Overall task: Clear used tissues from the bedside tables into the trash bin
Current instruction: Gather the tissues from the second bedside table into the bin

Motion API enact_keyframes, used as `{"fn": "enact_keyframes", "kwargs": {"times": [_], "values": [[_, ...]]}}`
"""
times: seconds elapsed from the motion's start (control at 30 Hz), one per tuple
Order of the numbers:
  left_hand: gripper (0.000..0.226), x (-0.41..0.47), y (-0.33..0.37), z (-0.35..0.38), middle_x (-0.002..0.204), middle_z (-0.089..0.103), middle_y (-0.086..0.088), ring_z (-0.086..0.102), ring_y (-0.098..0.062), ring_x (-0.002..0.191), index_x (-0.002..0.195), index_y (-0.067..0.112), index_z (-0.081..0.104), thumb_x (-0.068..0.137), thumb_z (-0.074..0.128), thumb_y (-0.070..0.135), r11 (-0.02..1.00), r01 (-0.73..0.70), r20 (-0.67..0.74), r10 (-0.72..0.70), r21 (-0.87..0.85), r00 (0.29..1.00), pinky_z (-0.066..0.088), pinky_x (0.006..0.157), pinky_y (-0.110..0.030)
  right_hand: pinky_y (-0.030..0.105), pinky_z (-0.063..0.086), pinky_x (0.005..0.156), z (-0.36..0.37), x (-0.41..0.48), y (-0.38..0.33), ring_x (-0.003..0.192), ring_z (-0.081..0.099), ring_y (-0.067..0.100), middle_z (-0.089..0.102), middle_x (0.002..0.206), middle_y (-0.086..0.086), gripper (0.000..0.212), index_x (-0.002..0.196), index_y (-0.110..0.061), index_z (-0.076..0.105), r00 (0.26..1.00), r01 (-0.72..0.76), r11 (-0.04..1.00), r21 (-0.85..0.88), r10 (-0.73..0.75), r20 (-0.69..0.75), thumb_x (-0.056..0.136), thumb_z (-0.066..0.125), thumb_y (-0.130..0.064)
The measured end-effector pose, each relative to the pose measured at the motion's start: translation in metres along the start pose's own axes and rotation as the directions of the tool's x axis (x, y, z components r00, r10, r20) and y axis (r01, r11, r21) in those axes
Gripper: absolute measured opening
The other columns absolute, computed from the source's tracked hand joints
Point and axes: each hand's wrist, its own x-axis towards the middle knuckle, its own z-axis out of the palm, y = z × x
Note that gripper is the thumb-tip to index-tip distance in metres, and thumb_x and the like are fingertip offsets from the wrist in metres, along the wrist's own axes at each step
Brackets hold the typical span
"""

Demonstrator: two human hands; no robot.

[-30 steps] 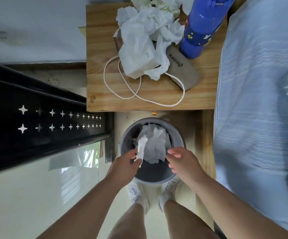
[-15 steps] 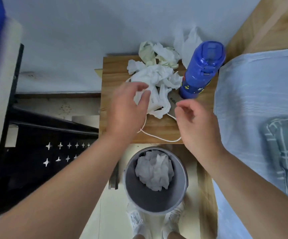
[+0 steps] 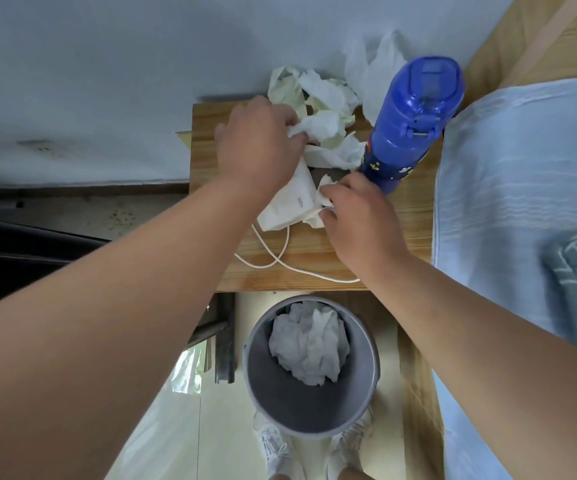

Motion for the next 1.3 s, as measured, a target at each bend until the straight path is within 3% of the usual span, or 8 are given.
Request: {"fn": "enact_keyframes", "kwargs": {"times": [0.2, 0.37, 0.5, 0.63, 0.83, 0.97, 1.07, 1.3], "values": [[0.034, -0.032, -0.003, -0.022, 0.099, 0.073, -0.005, 0.066, -0.022, 0.094, 0.105, 0.016, 0.076, 0.103, 0.057, 0.043, 0.857, 0.063, -0.121, -0.145, -0.511, 0.982, 0.055, 0.082, -0.047, 0.044, 0.051, 0.082, -0.02, -0.016, -0.007, 0.094, 0.061, 0.032, 0.073, 0.099, 0.01, 0.021, 0.115, -0.009, 0.078, 0.956, 0.086, 0.991, 0.105, -0.052, -0.288, 0.097, 0.069, -0.013], [0.046, -0.13, -0.013, -0.011, 0.082, 0.062, -0.018, 0.052, -0.014, 0.062, 0.093, 0.011, 0.067, 0.102, 0.052, 0.053, 0.587, 0.209, 0.066, -0.256, -0.782, 0.964, 0.043, 0.053, -0.031, 0.021, 0.047, 0.082, -0.033, -0.069, -0.016, 0.092, 0.061, 0.018, 0.064, 0.096, -0.014, 0.015, 0.109, -0.016, 0.074, 0.894, 0.155, 0.902, 0.403, 0.045, -0.445, 0.097, 0.065, -0.019], [0.035, -0.221, -0.029, 0.026, 0.062, 0.054, 0.006, 0.045, 0.003, 0.055, 0.075, 0.033, 0.059, 0.105, 0.052, 0.051, 0.572, 0.368, 0.207, -0.328, -0.733, 0.922, 0.037, 0.05, -0.013, 0.014, 0.043, 0.078, -0.009, -0.139, -0.001, 0.082, 0.057, 0.002, 0.058, 0.092, -0.027, 0.015, 0.109, -0.015, 0.074, 0.933, 0.053, 0.852, 0.52, 0.143, -0.33, 0.098, 0.065, -0.021], [0.032, -0.28, -0.042, 0.08, 0.064, 0.063, 0.024, 0.057, 0.002, 0.058, 0.075, 0.052, 0.058, 0.105, 0.051, 0.049, 0.668, 0.549, 0.459, -0.332, -0.502, 0.824, 0.042, 0.053, -0.021, 0.023, 0.049, 0.071, 0.032, -0.197, 0.019, 0.082, 0.062, 0.009, 0.066, 0.085, -0.014, 0.01, 0.103, -0.017, 0.076, 0.979, -0.145, 0.886, 0.44, 0.194, -0.069, 0.098, 0.068, -0.02], [0.037, -0.325, -0.063, 0.152, 0.096, 0.075, 0.008, 0.07, -0.017, 0.09, 0.099, 0.031, 0.069, 0.104, 0.043, 0.057, 0.736, 0.632, 0.737, -0.283, -0.243, 0.613, 0.056, 0.083, -0.036, 0.032, 0.052, 0.076, 0.085, -0.216, 0.037, 0.091, 0.067, 0.011, 0.073, 0.092, -0.013, 0.017, 0.104, -0.026, 0.074, 0.853, -0.488, 0.84, 0.236, 0.401, 0.334, 0.101, 0.059, -0.033], [0.033, -0.326, -0.072, 0.171, 0.091, 0.072, 0.002, 0.07, -0.022, 0.082, 0.092, 0.029, 0.064, 0.098, 0.047, 0.057, 0.757, 0.635, 0.782, -0.298, -0.156, 0.547, 0.051, 0.071, -0.034, 0.031, 0.05, 0.092, 0.102, -0.213, 0.044, 0.116, 0.067, 0.02, 0.073, 0.127, -0.004, 0.04, 0.127, -0.022, 0.069, 0.742, -0.563, 0.82, 0.104, 0.446, 0.5, 0.099, 0.054, -0.046], [0.026, -0.323, -0.072, 0.168, 0.088, 0.075, 0.001, 0.076, -0.025, 0.07, 0.089, 0.031, 0.062, 0.093, 0.05, 0.054, 0.731, 0.671, 0.821, -0.306, -0.121, 0.482, 0.049, 0.059, -0.032, 0.03, 0.047, 0.09, 0.097, -0.215, 0.042, 0.118, 0.065, 0.019, 0.071, 0.13, -0.006, 0.037, 0.128, -0.026, 0.067, 0.704, -0.575, 0.816, 0.062, 0.455, 0.546, 0.099, 0.053, -0.044], [0.023, -0.314, -0.059, 0.099, 0.094, 0.075, 0.011, 0.076, -0.02, 0.082, 0.088, 0.044, 0.066, 0.098, 0.047, 0.052, 0.678, 0.681, 0.747, -0.294, -0.276, 0.596, 0.062, 0.078, -0.041, 0.029, 0.051, 0.086, 0.023, -0.211, 0.011, 0.105, 0.067, 0.012, 0.075, 0.114, -0.008, 0.028, 0.119, -0.028, 0.072, 0.73, -0.607, 0.785, 0.125, 0.489, 0.478, 0.102, 0.05, -0.033]]}}
